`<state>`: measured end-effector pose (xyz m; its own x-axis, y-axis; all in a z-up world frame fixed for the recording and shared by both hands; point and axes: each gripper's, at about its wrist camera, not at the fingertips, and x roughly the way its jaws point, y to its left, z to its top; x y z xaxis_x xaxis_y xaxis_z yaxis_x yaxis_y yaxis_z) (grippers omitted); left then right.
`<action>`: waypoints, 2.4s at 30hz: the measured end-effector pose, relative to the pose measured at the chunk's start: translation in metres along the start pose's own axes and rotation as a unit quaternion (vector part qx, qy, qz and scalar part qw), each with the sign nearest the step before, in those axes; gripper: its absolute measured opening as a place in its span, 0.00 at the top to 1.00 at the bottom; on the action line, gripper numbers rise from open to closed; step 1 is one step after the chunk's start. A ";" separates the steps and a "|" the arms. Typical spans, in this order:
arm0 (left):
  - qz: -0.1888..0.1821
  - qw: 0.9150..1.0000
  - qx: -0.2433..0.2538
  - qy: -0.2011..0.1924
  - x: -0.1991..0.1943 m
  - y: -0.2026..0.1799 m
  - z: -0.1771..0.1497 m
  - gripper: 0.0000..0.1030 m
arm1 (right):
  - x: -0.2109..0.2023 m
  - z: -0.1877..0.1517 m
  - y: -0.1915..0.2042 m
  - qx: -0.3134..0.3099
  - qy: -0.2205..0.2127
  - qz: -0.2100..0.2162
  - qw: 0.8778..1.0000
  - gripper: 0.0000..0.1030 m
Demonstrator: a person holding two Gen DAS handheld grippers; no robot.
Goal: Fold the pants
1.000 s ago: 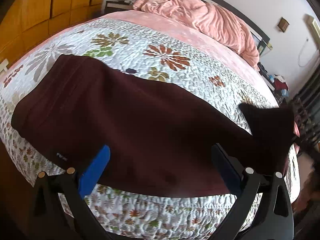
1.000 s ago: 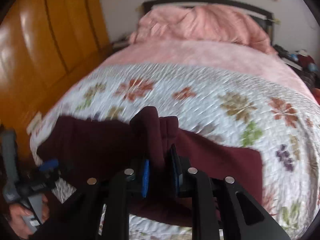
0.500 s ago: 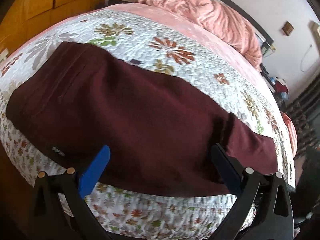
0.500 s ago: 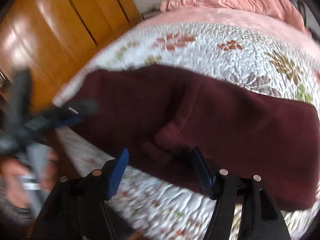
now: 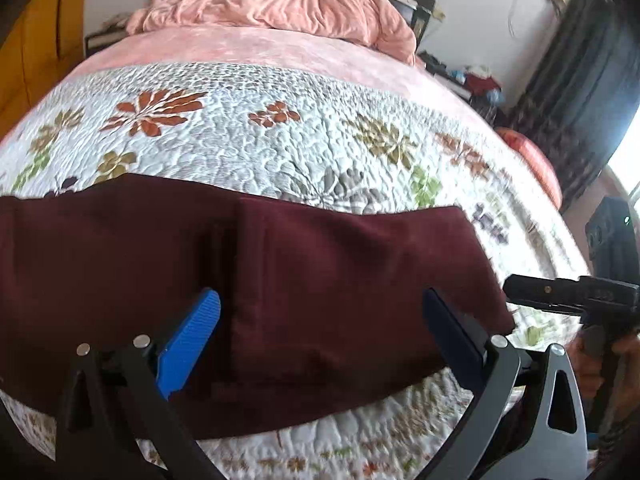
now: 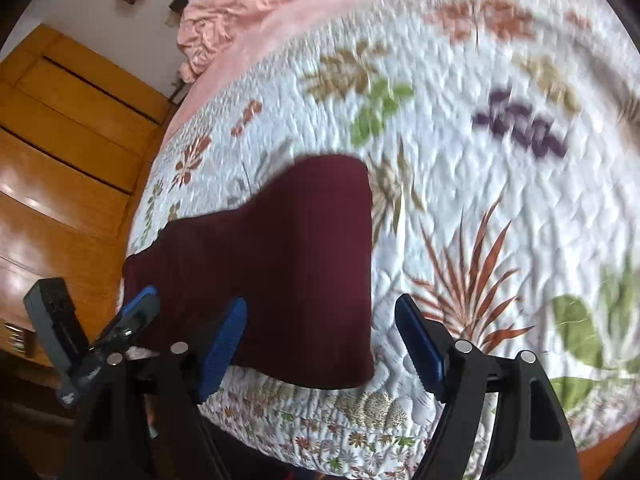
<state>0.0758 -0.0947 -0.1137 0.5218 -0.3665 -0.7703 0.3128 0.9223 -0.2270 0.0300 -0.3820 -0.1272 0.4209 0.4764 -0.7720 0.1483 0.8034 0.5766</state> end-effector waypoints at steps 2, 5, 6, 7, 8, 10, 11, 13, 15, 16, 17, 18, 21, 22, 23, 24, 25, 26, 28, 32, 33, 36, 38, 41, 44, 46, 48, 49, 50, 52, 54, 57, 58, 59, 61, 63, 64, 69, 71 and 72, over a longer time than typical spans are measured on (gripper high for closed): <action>0.019 1.000 0.001 0.017 0.014 0.001 -0.006 0.03 | 0.014 -0.003 -0.013 0.014 0.025 0.017 0.999 0.25; 0.043 0.997 -0.019 0.068 0.039 0.013 -0.020 0.03 | 0.024 -0.010 -0.030 0.037 0.037 0.044 0.998 0.21; 0.044 0.996 -0.024 0.073 0.042 0.017 -0.022 0.02 | 0.028 -0.012 -0.034 0.047 0.040 0.057 0.996 0.21; 0.038 0.997 -0.028 0.061 0.040 0.024 -0.026 0.02 | 0.030 -0.014 -0.039 0.056 0.038 0.073 0.995 0.23; 0.036 0.997 -0.027 0.056 0.040 0.025 -0.028 0.02 | 0.030 -0.014 -0.040 0.052 0.036 0.083 0.995 0.37; 0.042 0.997 -0.021 0.059 0.040 0.023 -0.027 0.02 | 0.029 -0.017 -0.035 0.042 0.036 0.110 0.992 0.59; 0.042 0.997 -0.024 0.061 0.039 0.023 -0.027 0.02 | 0.025 -0.018 -0.032 0.035 0.030 0.109 0.993 0.65; 0.029 0.997 -0.041 0.061 0.035 0.025 -0.025 0.03 | 0.010 -0.019 -0.019 0.007 0.013 0.109 0.994 0.68; 0.022 0.997 -0.049 0.057 0.033 0.026 -0.025 0.02 | -0.007 -0.021 -0.009 -0.011 -0.009 0.107 0.994 0.70; 0.020 0.997 -0.050 0.055 0.033 0.027 -0.026 0.02 | -0.013 -0.024 -0.007 -0.017 -0.017 0.098 0.995 0.70; 0.021 0.997 -0.047 0.054 0.033 0.026 -0.029 0.02 | -0.011 -0.029 -0.009 -0.014 -0.013 0.075 0.997 0.70; 0.027 0.998 -0.038 0.053 0.034 0.024 -0.032 0.02 | -0.006 -0.030 -0.012 -0.016 -0.005 0.050 0.999 0.70; 0.047 0.998 -0.009 0.047 0.040 0.015 -0.036 0.02 | 0.023 -0.037 -0.033 0.004 0.018 0.007 1.000 0.67; 0.046 0.998 -0.011 0.047 0.039 0.015 -0.035 0.02 | 0.022 -0.035 -0.039 0.027 0.021 0.028 0.999 0.66; 0.041 0.998 -0.016 0.049 0.037 0.017 -0.034 0.03 | 0.018 -0.034 -0.039 0.027 0.024 0.030 0.999 0.62; 0.037 0.998 -0.023 0.050 0.034 0.018 -0.032 0.03 | 0.011 -0.033 -0.034 0.015 0.018 0.017 1.000 0.56; 0.037 0.998 -0.029 0.050 0.030 0.020 -0.031 0.03 | 0.004 -0.034 -0.028 0.002 0.010 0.003 1.000 0.53; 0.038 0.998 -0.037 0.040 0.023 0.021 -0.029 0.03 | -0.007 -0.033 -0.022 -0.012 -0.003 -0.016 1.000 0.51; 0.033 0.999 -0.040 0.006 0.005 0.019 -0.024 0.03 | -0.030 -0.031 -0.006 -0.040 -0.039 -0.051 0.997 0.51; -0.023 0.999 -0.046 -0.014 -0.003 0.009 -0.008 0.03 | -0.048 -0.026 0.029 -0.089 -0.067 -0.032 0.993 0.51; -0.027 0.998 -0.050 -0.005 0.001 0.007 -0.005 0.03 | -0.044 -0.024 0.034 -0.095 -0.062 -0.026 0.993 0.51; -0.020 0.998 -0.058 0.026 0.022 0.006 -0.004 0.03 | -0.011 -0.021 0.047 -0.094 -0.035 -0.034 0.994 0.55; 0.015 0.996 -0.044 0.077 0.044 0.007 -0.011 0.03 | 0.013 -0.023 0.040 -0.076 -0.011 -0.055 0.995 0.59; 0.043 0.995 -0.007 0.085 0.054 0.007 -0.021 0.02 | 0.034 -0.030 0.024 -0.065 -0.004 -0.077 0.995 0.63; 0.024 0.997 -0.018 0.077 0.044 0.012 -0.016 0.03 | 0.025 -0.027 0.023 -0.045 -0.011 -0.058 0.997 0.63; 0.015 0.997 -0.031 0.063 0.030 0.019 -0.010 0.03 | 0.007 -0.027 0.034 -0.053 -0.034 -0.051 0.997 0.61; 0.001 0.998 -0.058 0.035 0.002 0.037 -0.009 0.03 | -0.008 -0.029 0.049 -0.068 -0.057 -0.033 0.996 0.59; -0.003 0.997 -0.078 0.027 -0.013 0.053 -0.010 0.03 | -0.012 -0.032 0.058 -0.074 -0.061 -0.021 0.995 0.59; -0.004 0.995 -0.098 0.021 -0.023 0.067 -0.014 0.03 | -0.013 -0.032 0.066 -0.078 -0.062 -0.009 0.995 0.58; -0.002 0.990 -0.142 0.010 -0.045 0.099 -0.019 0.03 | -0.009 -0.036 0.083 -0.088 -0.051 0.018 0.995 0.57; 0.005 0.981 -0.192 0.003 -0.070 0.139 -0.029 0.03 | 0.000 -0.040 0.099 -0.097 -0.038 0.034 0.994 0.57; 0.024 0.969 -0.246 -0.002 -0.100 0.189 -0.050 0.03 | 0.026 -0.043 0.127 -0.121 -0.013 0.039 0.992 0.57; 0.036 0.964 -0.262 -0.003 -0.109 0.205 -0.058 0.03 | 0.035 -0.045 0.135 -0.127 -0.003 0.038 0.991 0.57; 0.046 0.961 -0.274 -0.005 -0.115 0.218 -0.064 0.03 | 0.041 -0.048 0.138 -0.131 0.003 0.039 0.991 0.57; 0.058 0.954 -0.295 -0.007 -0.122 0.238 -0.075 0.03 | 0.058 -0.052 0.149 -0.140 0.016 0.032 0.989 0.57; 0.061 0.943 -0.326 -0.009 -0.127 0.263 -0.087 0.03 | 0.072 -0.053 0.153 -0.144 0.027 0.012 0.989 0.57; 0.059 0.939 -0.339 -0.010 -0.129 0.272 -0.091 0.03 | 0.083 -0.054 0.152 -0.144 0.041 -0.005 0.989 0.57; 0.007 0.907 -0.420 -0.016 -0.117 0.320 -0.102 0.03 | 0.096 -0.053 0.139 -0.110 0.054 0.010 0.992 0.56; -0.017 0.893 -0.448 -0.025 -0.112 0.333 -0.105 0.03 | 0.096 -0.052 0.135 -0.099 0.057 0.018 0.993 0.56; -0.026 0.889 -0.456 -0.030 -0.113 0.337 -0.107 0.03 | 0.096 -0.052 0.134 -0.098 0.057 0.020 0.993 0.56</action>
<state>0.0379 0.2708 -0.1671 0.5753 -0.3917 -0.7181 -0.4225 0.6094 -0.6709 0.0439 -0.2098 -0.1377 0.3174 0.5369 -0.7817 -0.0476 0.8323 0.5523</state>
